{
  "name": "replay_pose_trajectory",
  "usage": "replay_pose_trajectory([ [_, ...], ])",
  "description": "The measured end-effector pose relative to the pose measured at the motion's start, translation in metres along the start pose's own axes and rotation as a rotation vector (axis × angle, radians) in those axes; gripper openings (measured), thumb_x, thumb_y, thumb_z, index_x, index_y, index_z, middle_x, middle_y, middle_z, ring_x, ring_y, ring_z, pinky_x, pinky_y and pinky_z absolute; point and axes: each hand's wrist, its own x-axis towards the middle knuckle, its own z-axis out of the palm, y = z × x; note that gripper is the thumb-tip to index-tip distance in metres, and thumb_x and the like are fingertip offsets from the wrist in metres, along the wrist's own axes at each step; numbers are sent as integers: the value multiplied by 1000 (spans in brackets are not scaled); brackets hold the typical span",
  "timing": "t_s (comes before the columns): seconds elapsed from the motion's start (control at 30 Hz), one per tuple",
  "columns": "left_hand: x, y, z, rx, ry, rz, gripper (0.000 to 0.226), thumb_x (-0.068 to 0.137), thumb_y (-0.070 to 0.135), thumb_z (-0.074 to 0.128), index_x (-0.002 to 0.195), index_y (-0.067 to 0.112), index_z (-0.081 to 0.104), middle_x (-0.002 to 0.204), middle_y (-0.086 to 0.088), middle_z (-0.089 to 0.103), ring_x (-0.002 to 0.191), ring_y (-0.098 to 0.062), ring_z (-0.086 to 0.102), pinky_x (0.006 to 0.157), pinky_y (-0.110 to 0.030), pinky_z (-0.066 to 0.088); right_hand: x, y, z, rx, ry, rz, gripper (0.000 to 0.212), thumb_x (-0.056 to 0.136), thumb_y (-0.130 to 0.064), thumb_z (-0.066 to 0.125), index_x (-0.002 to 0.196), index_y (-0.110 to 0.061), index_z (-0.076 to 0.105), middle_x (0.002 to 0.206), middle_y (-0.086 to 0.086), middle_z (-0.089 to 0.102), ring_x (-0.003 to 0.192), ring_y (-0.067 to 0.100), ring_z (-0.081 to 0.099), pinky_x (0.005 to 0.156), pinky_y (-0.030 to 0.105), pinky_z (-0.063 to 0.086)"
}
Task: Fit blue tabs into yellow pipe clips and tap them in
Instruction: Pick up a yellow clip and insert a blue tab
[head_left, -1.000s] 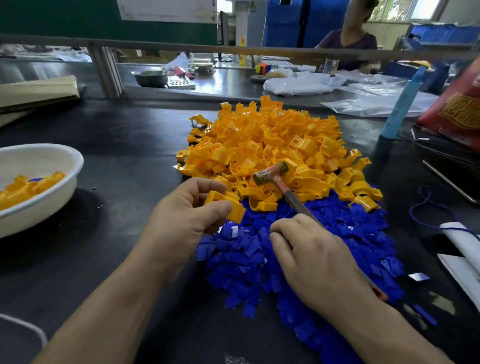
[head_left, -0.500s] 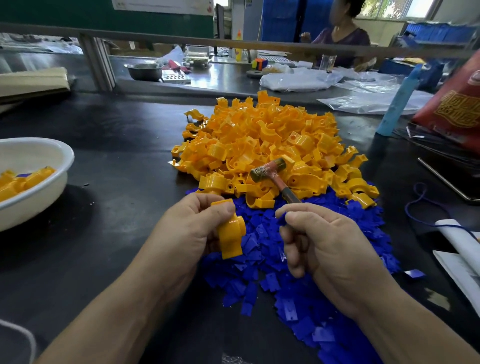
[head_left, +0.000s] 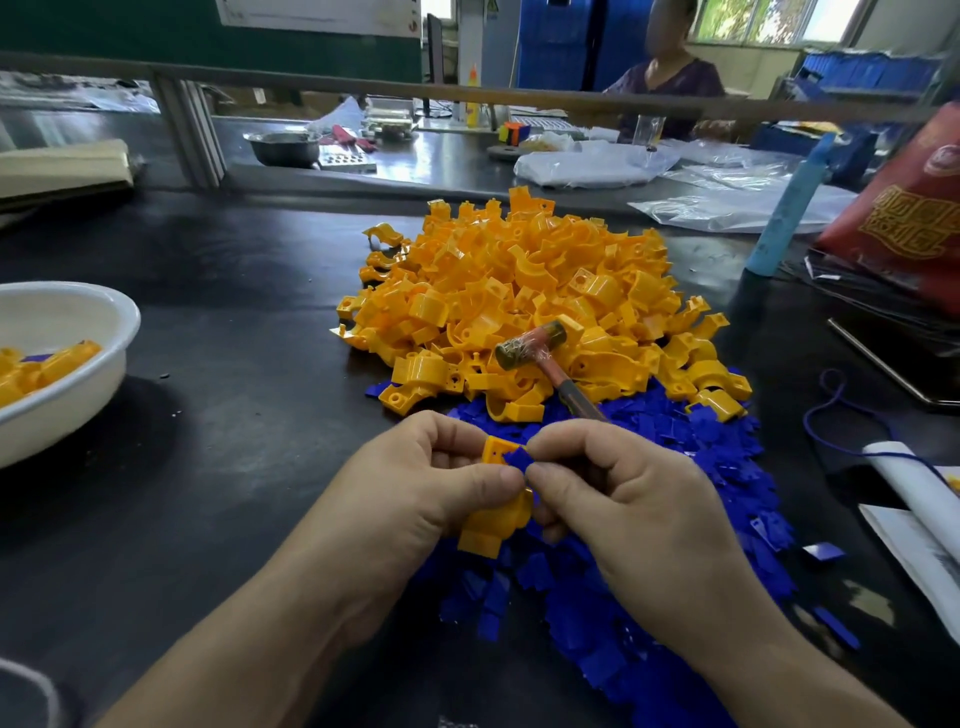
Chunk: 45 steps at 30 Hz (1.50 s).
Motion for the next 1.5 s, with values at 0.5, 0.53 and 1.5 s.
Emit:
replay_pose_trajectory([
  [0.5, -4, 0, 3, 7, -127, 35, 33, 69, 40, 75, 98, 23, 76, 94, -12, 76, 80, -21, 72, 63, -28, 55, 3, 2, -3, -285, 54, -206, 16, 85, -39, 58, 99, -37, 65, 90, -14, 58, 90, 7, 58, 71, 14, 49],
  [0.53, -5, 1, 3, -11, -129, 40, 30, 71, 38, 74, 97, 23, 76, 94, -12, 76, 81, -22, 73, 63, -29, 56, 2, 2, -3, -226, 34, -123, 20, 83, -46, 55, 100, -41, 63, 91, -14, 59, 90, 5, 59, 71, 13, 50],
  [1.5, -9, 7, 4, -95, -127, 49, 25, 69, 29, 72, 89, 14, 75, 88, -17, 74, 76, -27, 71, 62, -32, 57, -5, -2, 7, -28, 21, -111, 17, 87, -42, 51, 97, -38, 64, 87, -11, 65, 75, 9, 65, 58, 21, 55],
])
